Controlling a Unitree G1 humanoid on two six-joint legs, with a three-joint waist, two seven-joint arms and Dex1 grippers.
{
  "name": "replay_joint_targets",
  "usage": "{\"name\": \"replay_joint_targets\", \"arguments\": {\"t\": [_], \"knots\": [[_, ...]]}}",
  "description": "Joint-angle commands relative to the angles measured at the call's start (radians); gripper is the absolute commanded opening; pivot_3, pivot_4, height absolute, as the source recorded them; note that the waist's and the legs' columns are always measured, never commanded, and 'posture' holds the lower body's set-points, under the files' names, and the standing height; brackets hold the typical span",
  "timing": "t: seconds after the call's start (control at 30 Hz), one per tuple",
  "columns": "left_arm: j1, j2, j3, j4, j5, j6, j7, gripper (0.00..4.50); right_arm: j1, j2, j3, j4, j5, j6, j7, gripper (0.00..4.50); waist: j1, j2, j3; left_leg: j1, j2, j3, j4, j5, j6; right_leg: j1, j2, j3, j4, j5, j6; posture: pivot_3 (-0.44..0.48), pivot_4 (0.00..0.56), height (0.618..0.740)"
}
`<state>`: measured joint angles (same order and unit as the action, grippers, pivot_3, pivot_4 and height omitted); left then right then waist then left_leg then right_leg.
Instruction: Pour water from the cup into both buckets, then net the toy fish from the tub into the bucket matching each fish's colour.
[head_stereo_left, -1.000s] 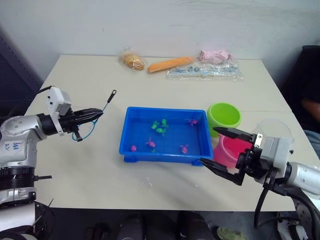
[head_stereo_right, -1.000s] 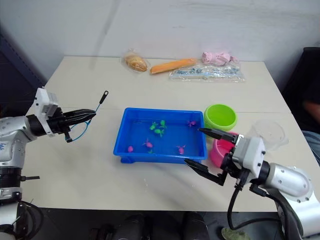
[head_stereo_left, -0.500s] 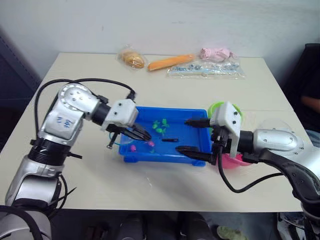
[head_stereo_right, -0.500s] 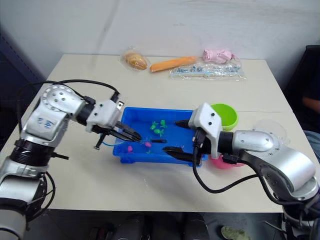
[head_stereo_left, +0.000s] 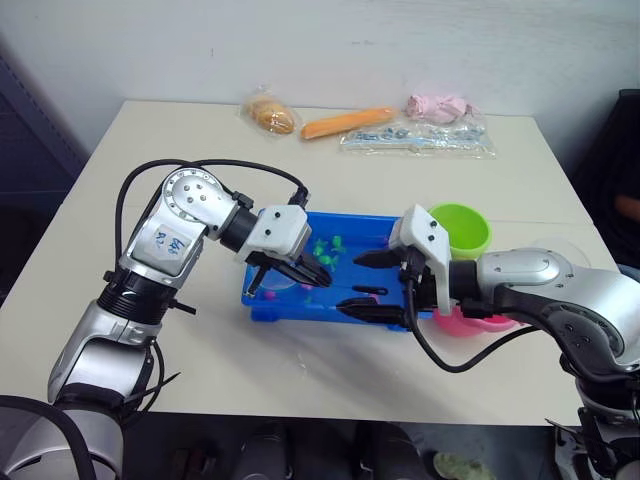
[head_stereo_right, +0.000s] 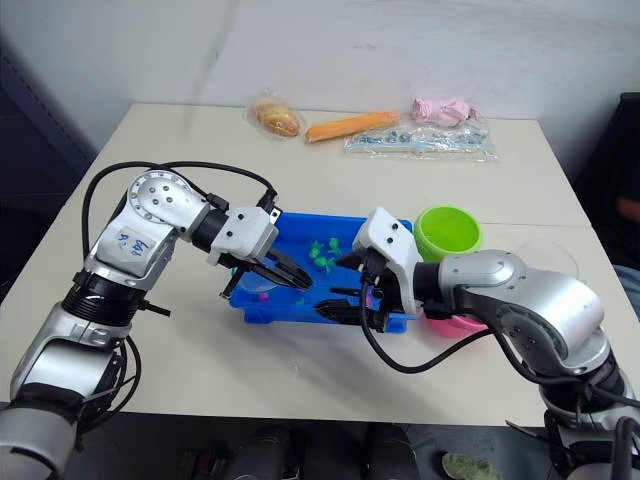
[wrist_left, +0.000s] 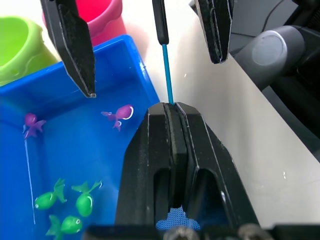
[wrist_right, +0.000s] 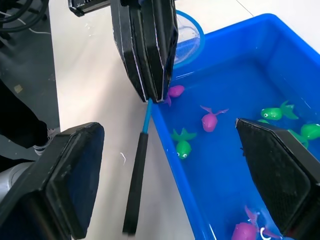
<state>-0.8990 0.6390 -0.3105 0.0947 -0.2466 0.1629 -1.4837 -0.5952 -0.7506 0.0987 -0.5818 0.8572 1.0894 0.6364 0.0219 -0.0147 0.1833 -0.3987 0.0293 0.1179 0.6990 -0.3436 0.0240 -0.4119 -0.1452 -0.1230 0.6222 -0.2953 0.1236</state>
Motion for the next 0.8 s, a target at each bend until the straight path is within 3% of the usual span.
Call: {"name": "replay_joint_targets", "arguments": {"t": [0.03,0.07,0.13,0.37,0.47,0.57,0.67,0.8], "knots": [[0.017,0.009,0.039,-0.019,-0.014,0.001,0.009,0.07,0.013,0.022,-0.056,-0.012,0.024,-0.009,-0.012,4.50,0.000,0.000,0.000,0.000,0.000,0.000,0.000,0.000,0.000,0.000,0.000,0.000,0.000,0.000,0.000,0.000,0.150,0.740],[0.021,0.006,0.043,-0.021,-0.016,0.002,0.013,0.00,0.017,0.030,-0.060,-0.012,0.025,-0.014,-0.010,4.08,0.000,0.000,0.000,0.000,0.000,0.000,0.000,0.000,0.000,0.000,0.000,0.000,0.000,0.000,0.000,0.000,0.150,0.740],[0.028,0.003,0.045,-0.023,-0.014,-0.004,0.017,0.00,0.023,0.039,-0.066,-0.014,0.023,-0.021,-0.007,3.64,0.000,0.000,0.000,0.000,0.000,0.000,0.000,0.000,0.000,0.000,0.000,0.000,0.000,0.000,0.000,0.000,0.150,0.740],[0.037,-0.009,0.050,-0.032,-0.019,0.006,0.029,0.00,0.043,0.041,-0.072,-0.009,0.014,-0.032,0.006,0.20,0.000,0.000,0.000,0.000,0.000,0.001,0.000,0.000,0.000,0.000,0.000,-0.001,0.000,0.000,0.000,0.000,0.150,0.740],[0.043,-0.011,0.058,-0.041,-0.037,0.028,0.028,0.00,0.052,0.049,-0.081,-0.006,0.028,-0.037,0.010,0.03,0.000,0.000,0.000,0.000,0.000,0.001,0.000,0.000,0.000,0.000,0.000,0.000,0.000,0.000,0.000,0.000,0.150,0.740],[0.053,-0.025,0.093,-0.068,-0.102,0.085,0.031,0.80,0.059,0.050,-0.085,-0.003,0.025,-0.060,0.025,0.00,0.000,0.000,0.000,0.000,0.000,0.001,0.000,0.000,0.000,0.000,0.000,-0.001,0.000,0.000,0.000,0.000,0.150,0.740],[0.061,-0.023,0.145,-0.087,-0.169,0.132,0.032,2.01,0.056,0.033,-0.097,0.002,0.017,-0.082,0.048,0.00,0.000,0.000,0.000,-0.001,0.000,0.001,0.001,0.000,0.000,0.000,0.000,-0.001,0.000,0.000,0.000,0.000,0.150,0.740],[0.057,0.005,0.296,-0.051,-0.265,0.156,0.067,3.75,0.045,-0.063,-0.164,0.035,-0.010,-0.114,0.110,0.00,-0.001,0.000,0.000,0.000,0.000,0.000,0.001,0.000,0.000,0.000,0.000,-0.001,0.001,0.000,0.000,0.000,0.150,0.740]]}}
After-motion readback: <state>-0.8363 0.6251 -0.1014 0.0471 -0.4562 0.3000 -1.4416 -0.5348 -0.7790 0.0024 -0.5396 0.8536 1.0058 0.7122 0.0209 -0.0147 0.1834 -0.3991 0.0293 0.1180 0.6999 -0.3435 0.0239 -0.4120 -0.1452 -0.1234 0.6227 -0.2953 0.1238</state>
